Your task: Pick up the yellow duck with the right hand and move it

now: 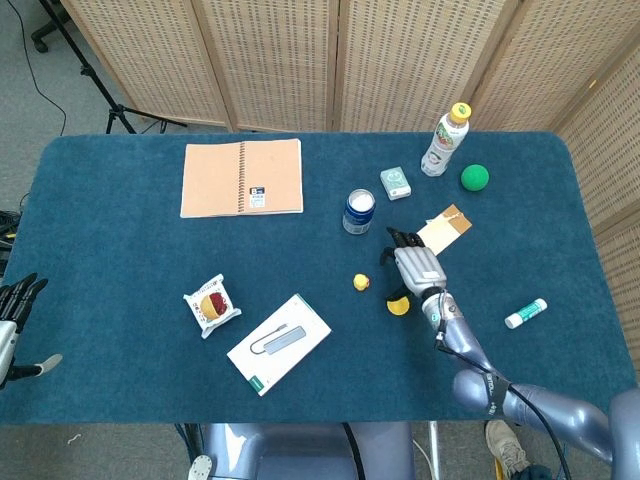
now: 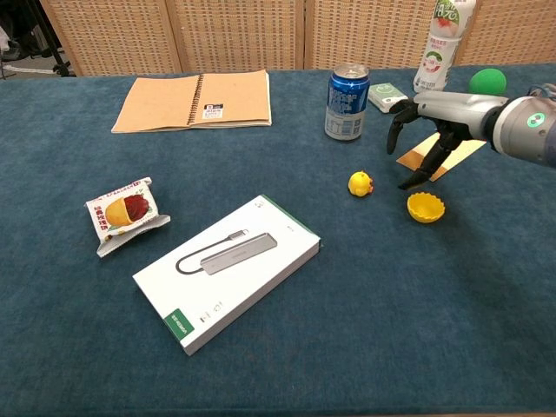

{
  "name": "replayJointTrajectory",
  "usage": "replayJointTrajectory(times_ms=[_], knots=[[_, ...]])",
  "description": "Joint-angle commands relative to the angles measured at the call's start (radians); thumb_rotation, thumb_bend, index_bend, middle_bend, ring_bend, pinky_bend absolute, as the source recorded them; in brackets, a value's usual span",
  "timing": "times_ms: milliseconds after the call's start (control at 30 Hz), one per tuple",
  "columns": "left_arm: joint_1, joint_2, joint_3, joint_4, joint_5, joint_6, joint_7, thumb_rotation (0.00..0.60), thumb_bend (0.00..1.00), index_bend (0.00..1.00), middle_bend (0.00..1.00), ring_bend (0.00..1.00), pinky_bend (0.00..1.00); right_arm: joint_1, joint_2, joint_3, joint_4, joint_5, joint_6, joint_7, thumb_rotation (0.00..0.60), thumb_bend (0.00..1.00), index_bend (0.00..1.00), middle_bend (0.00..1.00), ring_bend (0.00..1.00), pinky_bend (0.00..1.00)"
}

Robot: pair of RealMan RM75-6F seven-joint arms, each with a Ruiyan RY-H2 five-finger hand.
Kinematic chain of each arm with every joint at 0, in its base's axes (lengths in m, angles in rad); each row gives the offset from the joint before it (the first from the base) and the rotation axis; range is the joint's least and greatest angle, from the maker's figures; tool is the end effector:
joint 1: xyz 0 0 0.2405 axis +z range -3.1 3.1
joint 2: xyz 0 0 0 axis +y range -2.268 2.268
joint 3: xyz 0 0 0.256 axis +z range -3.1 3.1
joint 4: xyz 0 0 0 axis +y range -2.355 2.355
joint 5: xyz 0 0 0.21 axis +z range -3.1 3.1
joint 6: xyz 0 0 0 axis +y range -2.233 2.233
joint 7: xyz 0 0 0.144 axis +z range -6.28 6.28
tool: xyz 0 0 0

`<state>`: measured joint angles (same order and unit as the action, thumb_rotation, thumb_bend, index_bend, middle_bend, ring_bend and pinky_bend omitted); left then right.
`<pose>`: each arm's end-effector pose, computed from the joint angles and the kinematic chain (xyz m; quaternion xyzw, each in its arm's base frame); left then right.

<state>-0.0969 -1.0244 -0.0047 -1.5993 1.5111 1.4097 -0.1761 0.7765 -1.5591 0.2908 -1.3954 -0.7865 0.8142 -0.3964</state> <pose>-0.3257 0.1753 0.1758 -0.6011 -0.4380 -0.3760 0.5527 -0.1669 -0.3805 -0.0127 0.6819 -0.4882 0.3237 0.4380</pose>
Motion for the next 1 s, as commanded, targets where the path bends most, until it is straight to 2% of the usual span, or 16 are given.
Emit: replayJointTrajectory(times_ms=[33,167,367,567,1000], knots=[[-0.002,0.001,0.0,0.001,-0.004,-0.004,0.0,0.6,0.0,0.0,0.0,0.0,0.0,0.025,-0.036,0.01,0.009,0.058,0.033,-0.026,0.6,0.25,0.38,0.0,0.0,0.0],[-0.002,0.001,-0.004,0.003,-0.013,-0.004,0.006,0.6,0.0,0.0,0.0,0.0,0.0,0.046,-0.055,0.02,0.007,0.128,0.044,-0.04,0.6,0.26,0.38,0.0,0.0,0.0],[-0.003,0.005,-0.002,0.002,-0.01,-0.007,-0.004,0.6,0.0,0.0,0.0,0.0,0.0,0.075,-0.081,0.001,0.007,0.17,0.063,-0.085,0.6,0.26,0.38,0.0,0.0,0.0],[-0.003,0.006,0.001,0.001,-0.007,-0.006,-0.008,0.6,0.0,0.0,0.0,0.0,0.0,0.084,-0.115,0.003,0.028,0.171,0.082,-0.064,0.6,0.31,0.39,0.0,0.0,0.0],[-0.004,0.013,0.0,0.007,-0.008,-0.007,-0.033,0.6,0.0,0.0,0.0,0.0,0.0,0.104,-0.164,-0.018,0.086,0.174,0.077,-0.068,0.6,0.31,0.4,0.0,0.0,0.0]])
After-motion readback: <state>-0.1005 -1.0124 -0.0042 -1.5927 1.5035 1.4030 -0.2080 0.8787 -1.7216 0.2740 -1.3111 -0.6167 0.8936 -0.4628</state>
